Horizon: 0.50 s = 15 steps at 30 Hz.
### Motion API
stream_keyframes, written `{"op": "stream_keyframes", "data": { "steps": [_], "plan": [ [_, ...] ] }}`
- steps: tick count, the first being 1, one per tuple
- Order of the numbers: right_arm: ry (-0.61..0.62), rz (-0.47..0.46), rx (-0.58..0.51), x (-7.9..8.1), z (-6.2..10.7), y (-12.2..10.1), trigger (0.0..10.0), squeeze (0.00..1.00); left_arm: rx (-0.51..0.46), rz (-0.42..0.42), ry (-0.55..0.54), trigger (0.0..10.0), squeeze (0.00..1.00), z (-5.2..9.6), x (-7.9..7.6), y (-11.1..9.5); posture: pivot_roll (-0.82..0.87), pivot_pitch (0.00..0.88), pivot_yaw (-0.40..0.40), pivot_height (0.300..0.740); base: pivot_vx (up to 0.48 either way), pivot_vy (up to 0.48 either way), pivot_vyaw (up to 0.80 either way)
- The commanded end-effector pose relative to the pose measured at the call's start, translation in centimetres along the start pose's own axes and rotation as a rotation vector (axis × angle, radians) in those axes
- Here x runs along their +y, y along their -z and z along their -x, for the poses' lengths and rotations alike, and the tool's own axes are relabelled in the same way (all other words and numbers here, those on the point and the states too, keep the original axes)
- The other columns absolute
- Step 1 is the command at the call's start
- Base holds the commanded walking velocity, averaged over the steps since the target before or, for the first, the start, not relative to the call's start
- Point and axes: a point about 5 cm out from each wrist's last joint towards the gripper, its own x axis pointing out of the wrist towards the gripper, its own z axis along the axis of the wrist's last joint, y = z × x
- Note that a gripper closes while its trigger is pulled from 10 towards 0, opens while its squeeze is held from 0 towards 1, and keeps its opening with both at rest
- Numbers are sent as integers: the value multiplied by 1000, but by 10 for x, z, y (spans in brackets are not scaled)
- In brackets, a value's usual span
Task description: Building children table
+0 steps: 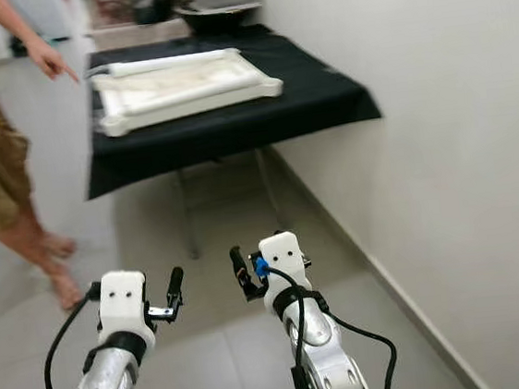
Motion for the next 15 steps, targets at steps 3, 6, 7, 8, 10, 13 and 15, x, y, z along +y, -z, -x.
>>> {"op": "stream_keyframes", "data": {
  "steps": [3,6,7,8,10,13,15],
  "plan": [
    [5,0,0,-1,-1,0,10000,0,-9,1,16,10000,0,0,-3,-3,38,0,-1,740,0,0,0],
    [6,-13,1,-2,-1,0,10000,0,-11,-1,20,10000,0,0,-4,-3,36,0,0,740,0,0,0],
    [6,-13,1,-2,-1,0,10000,0,-11,-1,20,10000,0,0,-4,-3,36,0,0,740,0,0,0],
    [3,-12,1,-2,-1,1,10000,0,-10,-4,26,10000,0,0,-4,-2,37,0,2,740,0,0,0],
    [3,-14,1,-2,-1,1,10000,0,-11,-9,35,10000,0,-1,-5,-2,35,0,0,740,0,0,0],
    [3,-16,1,-2,-1,1,10000,0,-13,-11,38,10000,0,-1,-5,-2,36,0,2,740,0,0,0],
    [5,-22,3,-2,-2,2,10000,0,-15,-14,43,10000,0,-1,-6,-3,38,0,5,740,0,0,0]
  ]
}}
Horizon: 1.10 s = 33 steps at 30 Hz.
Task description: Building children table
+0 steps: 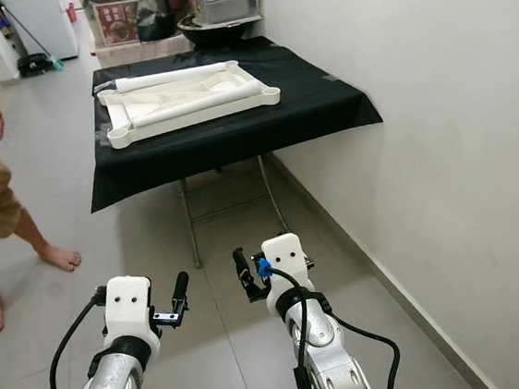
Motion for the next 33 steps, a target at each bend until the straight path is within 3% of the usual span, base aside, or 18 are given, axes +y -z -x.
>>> {"op": "stream_keyframes", "data": {
  "steps": [1,33],
  "plan": [
    [-2,-17,-1,0,-2,1,10000,0,-9,-12,9,10000,0,-1,-1,-1,38,0,5,740,0,0,0],
    [-17,-14,-25,3,-3,-3,10000,0,-19,-12,19,10000,0,-2,-1,-4,45,0,2,740,290,0,0]
  ]
}}
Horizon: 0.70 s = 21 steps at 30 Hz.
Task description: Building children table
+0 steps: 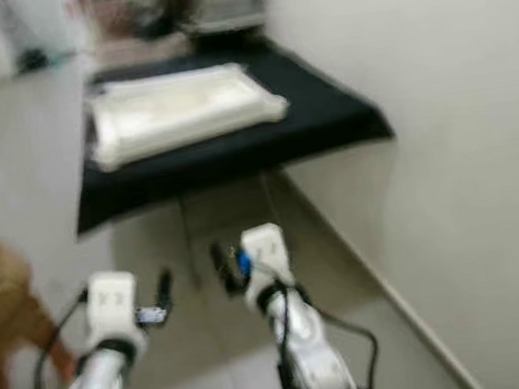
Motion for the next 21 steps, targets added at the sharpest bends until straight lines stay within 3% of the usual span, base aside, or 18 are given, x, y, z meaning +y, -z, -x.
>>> {"op": "stream_keyframes", "data": {
  "steps": [1,21],
  "plan": [
    [10,-1,4,-3,2,3,10000,0,4,7,11,10000,0,1,-4,1,44,0,1,740,319,0,0],
    [-20,7,-17,1,1,1,10000,0,1,7,17,10000,0,0,-4,1,46,0,0,740,323,0,0]
  ]
}}
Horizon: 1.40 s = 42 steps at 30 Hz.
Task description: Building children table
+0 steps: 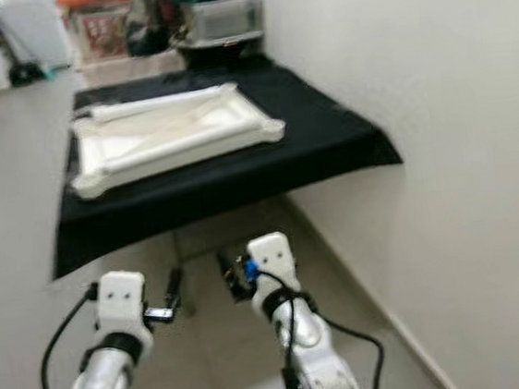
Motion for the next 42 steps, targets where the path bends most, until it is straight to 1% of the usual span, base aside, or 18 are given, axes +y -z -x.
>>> {"op": "stream_keyframes", "data": {
  "steps": [1,9,11,13,14,16,17,18,19,22,28,32,37,42],
  "plan": [
    [-38,-11,-30,11,-3,-6,10000,0,11,0,-31,10000,0,1,7,3,46,0,0,740,330,0,0],
    [-6,-15,-62,6,-6,-12,10000,0,9,-1,-28,10000,0,1,7,3,43,0,2,740,331,0,0],
    [19,-27,-101,-1,-12,-22,10000,0,9,0,-26,10000,0,1,7,3,42,0,1,740,337,0,0],
    [47,-38,-163,-9,-18,-40,10000,0,6,0,-23,10000,0,1,6,3,41,0,4,740,341,0,0],
    [47,-38,-163,-9,-18,-40,10000,0,6,0,-23,10000,0,1,6,3,41,0,4,740,341,0,0],
    [61,-43,-213,-16,-25,-57,10000,0,6,-1,-22,10000,0,1,6,3,40,0,2,740,343,0,0],
    [61,-43,-213,-16,-25,-57,10000,0,6,-1,-22,10000,0,1,6,3,40,0,2,740,345,0,0],
    [57,-43,-234,-18,-28,-64,10000,0,7,-3,-18,10000,0,1,5,3,42,0,1,740,341,0,0],
    [57,-43,-234,-18,-28,-64,10000,0,7,-3,-18,10000,0,1,5,3,42,0,1,740,341,0,0],
    [43,-33,-261,-21,-34,-76,10000,0,3,-4,-15,10000,0,1,4,2,45,0,1,740,340,0,0],
    [20,-10,-272,-23,-41,-84,10000,0,-1,-4,-17,10000,0,1,5,2,45,0,-2,740,346,0,0],
    [2,1,-294,-23,-45,-92,10000,0,-4,-8,-21,10000,0,0,5,1,43,0,-2,740,345,0,0],
    [-18,4,-296,-23,-47,-95,10000,0,-4,-6,-19,10000,0,-1,5,1,45,0,-7,740,346,0,0],
    [-54,31,-308,-21,-50,-98,10000,0,5,7,-40,10000,0,-1,7,2,39,0,-5,740,290,0,0]
  ]
}}
